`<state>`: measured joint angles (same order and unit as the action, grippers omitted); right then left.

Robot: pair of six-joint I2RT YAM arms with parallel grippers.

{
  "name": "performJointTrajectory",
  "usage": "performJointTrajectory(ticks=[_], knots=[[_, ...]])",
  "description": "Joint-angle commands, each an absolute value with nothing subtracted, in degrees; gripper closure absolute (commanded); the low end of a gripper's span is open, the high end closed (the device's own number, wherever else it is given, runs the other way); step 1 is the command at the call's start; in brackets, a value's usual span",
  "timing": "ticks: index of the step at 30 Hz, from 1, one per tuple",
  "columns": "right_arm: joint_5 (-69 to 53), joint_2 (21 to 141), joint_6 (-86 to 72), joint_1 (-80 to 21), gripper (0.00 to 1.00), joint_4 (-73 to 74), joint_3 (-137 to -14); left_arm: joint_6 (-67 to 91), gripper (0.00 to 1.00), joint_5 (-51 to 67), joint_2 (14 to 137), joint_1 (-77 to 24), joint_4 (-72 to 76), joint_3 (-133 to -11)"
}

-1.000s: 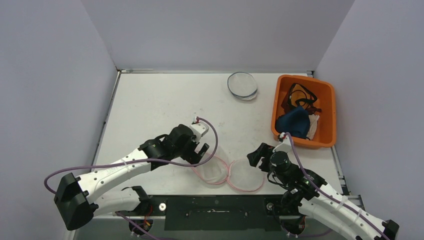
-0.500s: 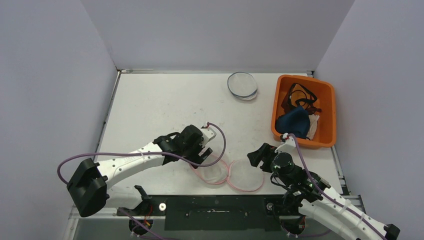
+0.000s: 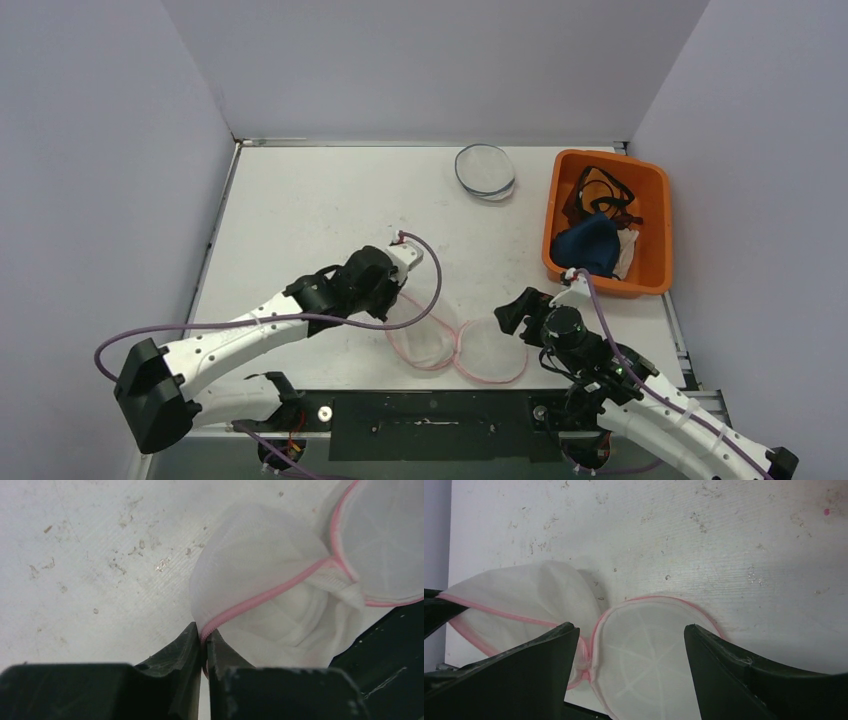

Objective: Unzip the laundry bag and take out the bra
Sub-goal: Close the laundry bag at the center of the board.

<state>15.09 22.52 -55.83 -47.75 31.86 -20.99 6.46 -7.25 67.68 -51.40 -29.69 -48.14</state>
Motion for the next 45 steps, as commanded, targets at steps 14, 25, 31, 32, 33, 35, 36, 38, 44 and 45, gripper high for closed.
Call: performJointTrajectory(ticks=[14,25,31,32,33,35,36,38,44,45], knots=[[18.46,30.69,-60.90,-48.60,0.22,31.18,-19.14,46.85,1.00,-22.04,46.78,-51.22,-13.65,-30.27],[12.48,34.56,-68.26,-48.78,0.23,22.95,-14.11,56.07,1.00,-22.65,40.91,-51.56,-15.74,-24.81],[8.40,35.07,-73.91,-49.03,0.23,17.84,-9.71,59.75,1.00,-23.55,37.79,-51.76,-15.24,-21.87],[8.27,35.43,-74.81,-49.09,0.23,17.13,-9.15,60.03,1.00,-23.55,37.39,-51.76,-14.97,-21.48],[8.24,35.83,-75.54,-49.13,0.23,16.27,-8.61,60.17,1.00,-23.49,37.16,-51.77,-14.85,-21.26],[8.05,36.57,-77.10,-49.20,0.23,14.58,-7.60,60.29,1.00,-23.19,36.85,-51.84,-14.68,-20.98],[8.30,36.85,-77.74,-49.26,0.24,13.86,-7.16,60.23,1.00,-22.96,36.83,-51.91,-14.60,-20.85],[9.23,37.29,-78.81,-49.31,0.25,12.34,-6.39,60.05,1.00,-22.62,36.83,-51.96,-14.46,-20.75],[11.39,40.81,-79.71,-49.39,0.37,7.00,-5.81,59.36,1.00,-22.20,36.55,-51.96,-14.49,-20.57],[12.16,41.28,-79.41,-49.44,0.41,6.83,-6.20,59.26,1.00,-22.16,36.42,-52.00,-14.52,-20.57]])
